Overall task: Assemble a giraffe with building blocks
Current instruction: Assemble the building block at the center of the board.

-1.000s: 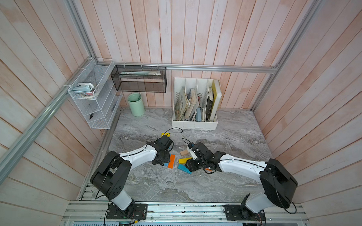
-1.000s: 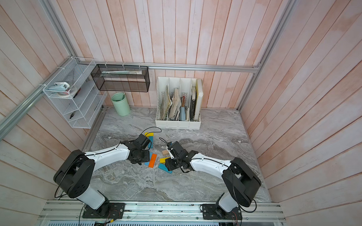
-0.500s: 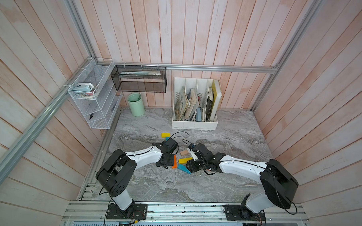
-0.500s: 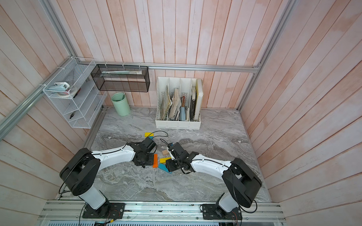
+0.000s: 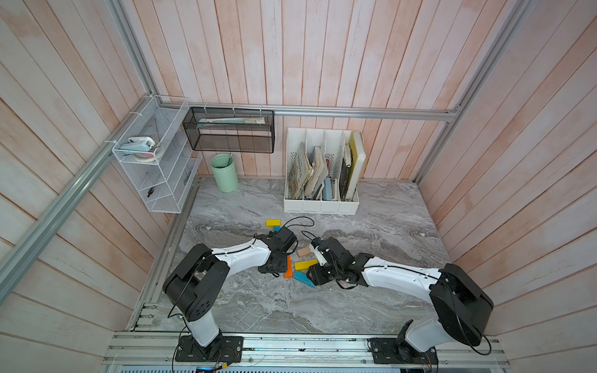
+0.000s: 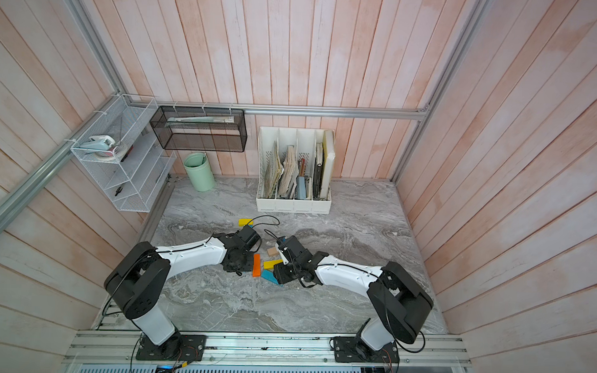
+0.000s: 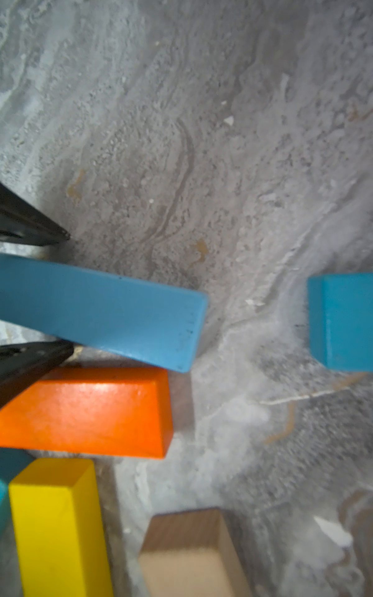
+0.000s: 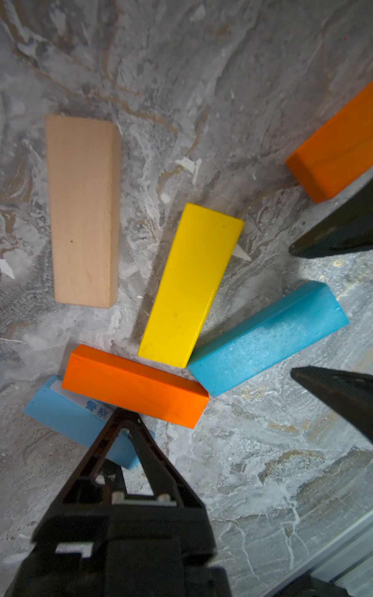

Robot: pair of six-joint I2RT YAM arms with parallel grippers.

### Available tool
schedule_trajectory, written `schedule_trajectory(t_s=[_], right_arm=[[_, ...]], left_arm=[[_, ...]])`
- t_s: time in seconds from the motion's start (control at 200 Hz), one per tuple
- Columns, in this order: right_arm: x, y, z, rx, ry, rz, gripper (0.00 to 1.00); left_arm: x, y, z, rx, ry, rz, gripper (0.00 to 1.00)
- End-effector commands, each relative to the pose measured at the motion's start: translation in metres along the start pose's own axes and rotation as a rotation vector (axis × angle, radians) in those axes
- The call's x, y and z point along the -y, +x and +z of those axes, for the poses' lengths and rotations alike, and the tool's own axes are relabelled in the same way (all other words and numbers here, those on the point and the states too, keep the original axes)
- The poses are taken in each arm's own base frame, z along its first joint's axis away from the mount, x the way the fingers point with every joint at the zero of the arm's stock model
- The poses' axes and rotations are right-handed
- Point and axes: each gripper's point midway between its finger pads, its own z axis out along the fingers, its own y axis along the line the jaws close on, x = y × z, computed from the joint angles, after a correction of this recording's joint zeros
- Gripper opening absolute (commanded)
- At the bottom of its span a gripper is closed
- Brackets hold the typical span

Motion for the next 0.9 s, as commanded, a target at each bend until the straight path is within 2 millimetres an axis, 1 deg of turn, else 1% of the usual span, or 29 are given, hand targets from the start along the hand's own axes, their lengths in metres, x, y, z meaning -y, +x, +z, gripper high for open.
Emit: schedule_trajectory(t_s=[0.0, 0.15, 0.235, 0.275, 0.405, 0.585, 0.77, 0.895], right_arm=[[-0.001, -0.003, -0.005, 0.017, -0.014, 0.017, 0.56], [-0.002, -0.007, -0.009, 0.035, -0.013, 0.016, 0.56], [-0.003, -0.007, -0.01, 0.039, -0.018, 0.018, 0.56], [-0.002, -0.007, -0.009, 0.042, -0.019, 0.02, 0.56], [-0.003, -0.007, -0.008, 0.043, -0.02, 0.022, 0.56], [-0.003, -0.01, -0.008, 0.047, -0.015, 0.015, 0.56], [-0.002, -0.011, -0.007, 0.042, -0.008, 0.009, 0.56], [-0.002, -0.009, -0.005, 0.034, -0.009, 0.013, 0.56]], left_arm=[[0.008, -0.007, -0.005, 0.004, 0.025, -0.022, 0.5], [0.019, -0.01, -0.009, -0.014, 0.066, -0.031, 0.49], [0.022, -0.008, -0.007, -0.039, 0.067, -0.042, 0.42], [0.023, -0.006, -0.005, -0.045, 0.064, -0.042, 0.41], [0.019, -0.003, -0.002, -0.051, 0.045, -0.053, 0.41], [0.017, -0.009, -0.005, -0.028, 0.028, -0.034, 0.41], [0.012, -0.008, 0.006, -0.042, -0.006, -0.014, 0.4], [0.01, -0.007, 0.012, -0.046, -0.014, -0.021, 0.4]])
